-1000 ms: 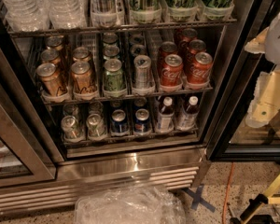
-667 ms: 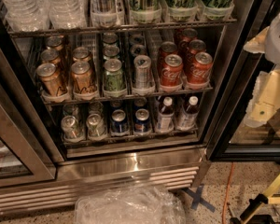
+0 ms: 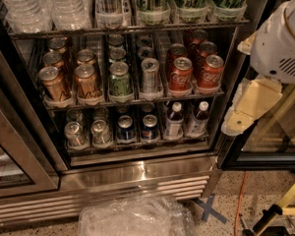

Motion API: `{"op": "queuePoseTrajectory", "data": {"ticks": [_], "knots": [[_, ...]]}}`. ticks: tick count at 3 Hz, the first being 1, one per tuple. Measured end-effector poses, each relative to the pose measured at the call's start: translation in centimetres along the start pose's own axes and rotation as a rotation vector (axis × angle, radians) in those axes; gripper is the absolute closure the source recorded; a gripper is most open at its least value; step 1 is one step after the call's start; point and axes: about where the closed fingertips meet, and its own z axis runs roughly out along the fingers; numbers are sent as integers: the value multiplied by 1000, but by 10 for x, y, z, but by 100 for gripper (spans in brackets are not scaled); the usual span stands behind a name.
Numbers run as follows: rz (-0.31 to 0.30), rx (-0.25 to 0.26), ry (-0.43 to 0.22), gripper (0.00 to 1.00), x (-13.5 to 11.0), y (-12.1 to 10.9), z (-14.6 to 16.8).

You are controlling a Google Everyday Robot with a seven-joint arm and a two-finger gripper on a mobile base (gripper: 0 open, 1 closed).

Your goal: Pick water bottle from top shelf of fridge

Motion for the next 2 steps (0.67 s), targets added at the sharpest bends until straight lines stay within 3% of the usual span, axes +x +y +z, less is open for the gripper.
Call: {"op": "queuePoseTrajectory", "data": {"ticks": [2], "knots": [[29,9,-36,0,-7,-1,1]]}}
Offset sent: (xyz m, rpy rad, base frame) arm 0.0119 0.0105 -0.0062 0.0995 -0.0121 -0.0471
